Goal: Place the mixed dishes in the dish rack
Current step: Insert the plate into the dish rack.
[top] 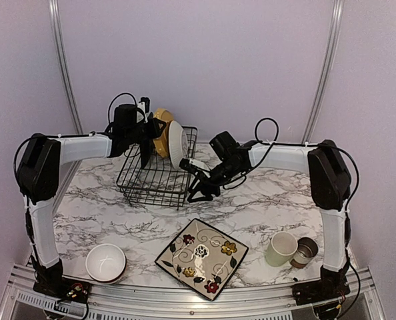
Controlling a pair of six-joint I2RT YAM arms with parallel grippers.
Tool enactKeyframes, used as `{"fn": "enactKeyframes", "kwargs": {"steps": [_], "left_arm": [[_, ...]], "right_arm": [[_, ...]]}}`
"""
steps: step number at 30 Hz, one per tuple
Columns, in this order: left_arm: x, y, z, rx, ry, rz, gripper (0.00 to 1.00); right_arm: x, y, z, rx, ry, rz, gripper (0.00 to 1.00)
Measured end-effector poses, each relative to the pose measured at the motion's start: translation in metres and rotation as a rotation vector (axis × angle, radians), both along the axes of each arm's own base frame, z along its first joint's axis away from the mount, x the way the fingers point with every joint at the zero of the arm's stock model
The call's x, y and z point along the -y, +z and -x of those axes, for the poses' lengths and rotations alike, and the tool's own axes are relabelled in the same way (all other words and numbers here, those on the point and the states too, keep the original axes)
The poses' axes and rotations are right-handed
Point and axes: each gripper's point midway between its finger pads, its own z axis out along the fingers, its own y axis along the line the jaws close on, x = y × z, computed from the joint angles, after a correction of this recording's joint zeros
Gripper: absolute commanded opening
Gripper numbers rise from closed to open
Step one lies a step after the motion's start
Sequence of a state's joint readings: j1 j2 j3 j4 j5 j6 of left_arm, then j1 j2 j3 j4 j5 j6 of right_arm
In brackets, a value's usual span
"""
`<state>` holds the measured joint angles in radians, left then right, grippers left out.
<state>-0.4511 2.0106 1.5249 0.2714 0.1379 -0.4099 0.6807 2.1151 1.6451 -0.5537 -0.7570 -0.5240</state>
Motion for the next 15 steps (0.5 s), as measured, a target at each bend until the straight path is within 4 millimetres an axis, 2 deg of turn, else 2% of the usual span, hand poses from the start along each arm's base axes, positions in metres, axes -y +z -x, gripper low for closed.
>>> {"fn": "enactKeyframes", "kwargs": {"steps": [7, 15], "left_arm": [[0.003, 0.0, -0.009, 0.042, 0.002, 0.049, 0.0], [0.006, 0.0, -0.005, 0.064, -0.016, 0.13, 0.0]], "right_arm": [[-0.001, -0.006, -0.003, -0.005, -0.003, 0.01, 0.55], [0.003, -0.013, -0.003, -0.009, -0.014, 0.042, 0.55]]}}
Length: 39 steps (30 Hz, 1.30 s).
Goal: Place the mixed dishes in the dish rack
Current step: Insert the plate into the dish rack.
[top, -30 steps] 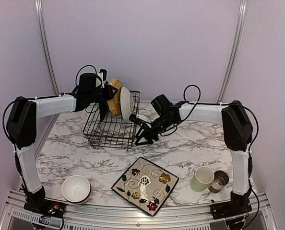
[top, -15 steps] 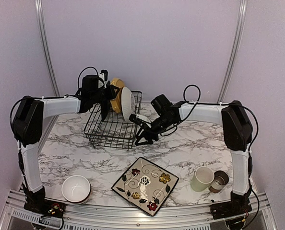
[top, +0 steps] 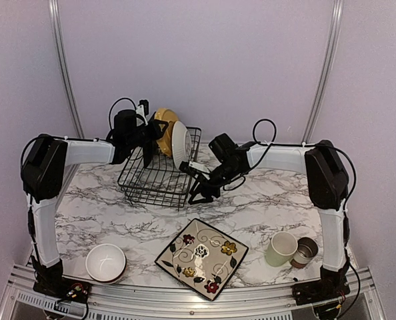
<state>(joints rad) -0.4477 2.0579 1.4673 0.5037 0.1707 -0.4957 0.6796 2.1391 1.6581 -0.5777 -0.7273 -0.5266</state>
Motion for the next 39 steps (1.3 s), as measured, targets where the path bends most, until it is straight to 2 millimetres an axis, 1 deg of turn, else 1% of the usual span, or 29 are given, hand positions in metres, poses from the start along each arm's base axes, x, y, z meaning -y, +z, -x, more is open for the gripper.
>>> {"fn": "enactKeyframes", "kwargs": {"steps": [4, 6, 8, 11, 15, 17, 19, 23, 27, 30, 31, 34, 37, 39], "left_arm": [[0.004, -0.001, 0.003, -0.013, -0.024, 0.011, 0.0], [0.006, -0.002, 0.004, -0.021, -0.04, 0.014, 0.0], [0.008, -0.004, 0.006, -0.028, -0.055, 0.016, 0.0], [0.01, -0.01, 0.006, -0.038, -0.067, 0.012, 0.0], [0.015, -0.028, 0.002, -0.056, -0.081, -0.004, 0.0], [0.016, -0.037, -0.003, -0.063, -0.08, -0.009, 0.0], [0.019, -0.046, -0.008, -0.07, -0.082, -0.015, 0.0], [0.022, -0.063, -0.01, -0.086, -0.085, -0.032, 0.0], [0.028, -0.066, -0.012, -0.066, -0.097, -0.056, 0.0], [0.036, -0.066, -0.014, -0.041, -0.11, -0.077, 0.0], [0.04, -0.066, -0.015, -0.032, -0.115, -0.084, 0.04], [0.049, -0.069, -0.017, -0.01, -0.129, -0.104, 0.24], [0.058, -0.071, -0.019, 0.01, -0.143, -0.119, 0.33], [0.062, -0.068, -0.018, 0.03, -0.149, -0.123, 0.38]], "right_arm": [[0.005, -0.001, -0.007, 0.007, -0.024, 0.012, 0.55], [0.008, 0.002, -0.016, 0.01, -0.046, 0.012, 0.55], [0.012, 0.008, -0.028, 0.017, -0.075, 0.001, 0.55], [0.023, 0.02, -0.055, 0.037, -0.13, -0.02, 0.56], [0.038, 0.027, -0.092, 0.069, -0.197, -0.032, 0.57], [0.043, 0.024, -0.11, 0.084, -0.232, -0.022, 0.57], [0.047, 0.017, -0.128, 0.098, -0.278, 0.002, 0.57], [0.057, 0.005, -0.158, 0.139, -0.364, 0.057, 0.57], [0.063, -0.002, -0.179, 0.185, -0.417, 0.098, 0.58], [0.062, -0.006, -0.187, 0.2, -0.43, 0.108, 0.58], [0.062, -0.006, -0.19, 0.204, -0.432, 0.109, 0.58], [0.06, -0.007, -0.197, 0.22, -0.439, 0.108, 0.58], [0.061, -0.008, -0.204, 0.237, -0.45, 0.114, 0.58], [0.063, -0.009, -0.208, 0.245, -0.46, 0.122, 0.58]]}}
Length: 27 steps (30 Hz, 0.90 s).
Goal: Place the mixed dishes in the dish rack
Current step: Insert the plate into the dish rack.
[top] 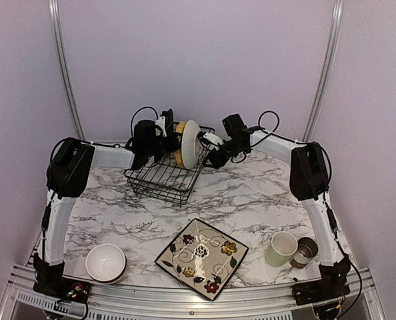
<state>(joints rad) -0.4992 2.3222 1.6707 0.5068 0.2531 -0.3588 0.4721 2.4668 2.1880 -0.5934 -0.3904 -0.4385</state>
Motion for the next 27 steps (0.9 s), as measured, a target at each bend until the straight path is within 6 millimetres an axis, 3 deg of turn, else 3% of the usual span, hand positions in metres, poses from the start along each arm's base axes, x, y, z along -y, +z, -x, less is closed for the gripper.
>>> {"fn": "enactKeyframes", "kwargs": {"steps": [6, 13, 19, 27], "left_arm": [[-0.005, 0.019, -0.002, 0.065, 0.029, -0.037, 0.57], [-0.01, 0.065, 0.005, 0.15, 0.057, -0.052, 0.64], [-0.008, 0.098, 0.026, 0.189, 0.042, -0.033, 0.65], [-0.034, 0.101, 0.045, 0.094, 0.115, -0.094, 0.59]], "right_arm": [[0.007, -0.002, -0.004, -0.004, -0.017, 0.008, 0.58], [0.006, -0.002, -0.003, -0.013, -0.017, -0.002, 0.58], [0.005, -0.001, -0.002, -0.02, -0.015, -0.012, 0.58], [0.009, 0.0, -0.007, -0.023, -0.032, -0.022, 0.58]]}}
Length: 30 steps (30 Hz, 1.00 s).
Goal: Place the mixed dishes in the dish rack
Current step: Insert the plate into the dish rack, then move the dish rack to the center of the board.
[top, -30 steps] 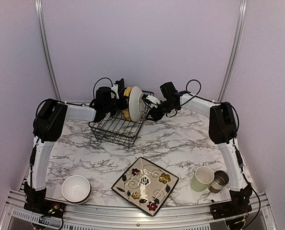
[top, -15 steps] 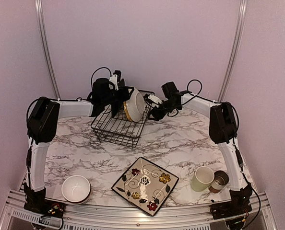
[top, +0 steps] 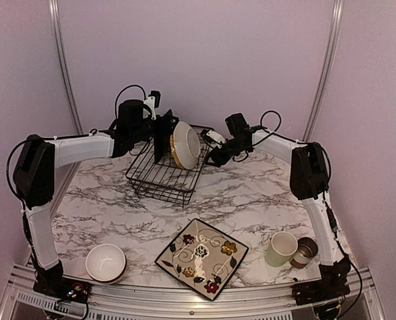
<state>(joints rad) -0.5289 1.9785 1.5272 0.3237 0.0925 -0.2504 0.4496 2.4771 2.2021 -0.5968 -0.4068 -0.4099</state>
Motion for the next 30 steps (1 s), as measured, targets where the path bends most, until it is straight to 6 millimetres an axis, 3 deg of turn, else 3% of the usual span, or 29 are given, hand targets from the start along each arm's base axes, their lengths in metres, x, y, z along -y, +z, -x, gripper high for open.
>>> {"fn": "enactKeyframes", "kwargs": {"steps": [5, 11, 16, 20, 25, 30], "left_arm": [[-0.013, -0.007, 0.01, -0.084, 0.033, -0.057, 0.43], [-0.017, -0.04, 0.021, -0.227, 0.013, -0.177, 0.39], [-0.015, -0.055, 0.021, -0.298, 0.0, -0.217, 0.33], [-0.012, -0.08, 0.022, -0.36, -0.016, -0.245, 0.28], [-0.014, -0.115, 0.024, -0.439, -0.017, -0.291, 0.26], [-0.018, -0.129, 0.029, -0.478, -0.004, -0.323, 0.25]], "right_arm": [[0.007, -0.002, -0.013, -0.004, -0.025, -0.024, 0.58], [0.009, -0.002, -0.015, -0.013, -0.025, -0.046, 0.59], [0.006, 0.0, -0.012, -0.026, -0.01, -0.068, 0.6], [0.005, 0.001, -0.013, -0.025, -0.01, -0.072, 0.63], [0.004, 0.01, -0.024, 0.013, -0.028, -0.075, 0.66], [0.005, 0.005, -0.038, 0.034, -0.05, -0.086, 0.68]]}}
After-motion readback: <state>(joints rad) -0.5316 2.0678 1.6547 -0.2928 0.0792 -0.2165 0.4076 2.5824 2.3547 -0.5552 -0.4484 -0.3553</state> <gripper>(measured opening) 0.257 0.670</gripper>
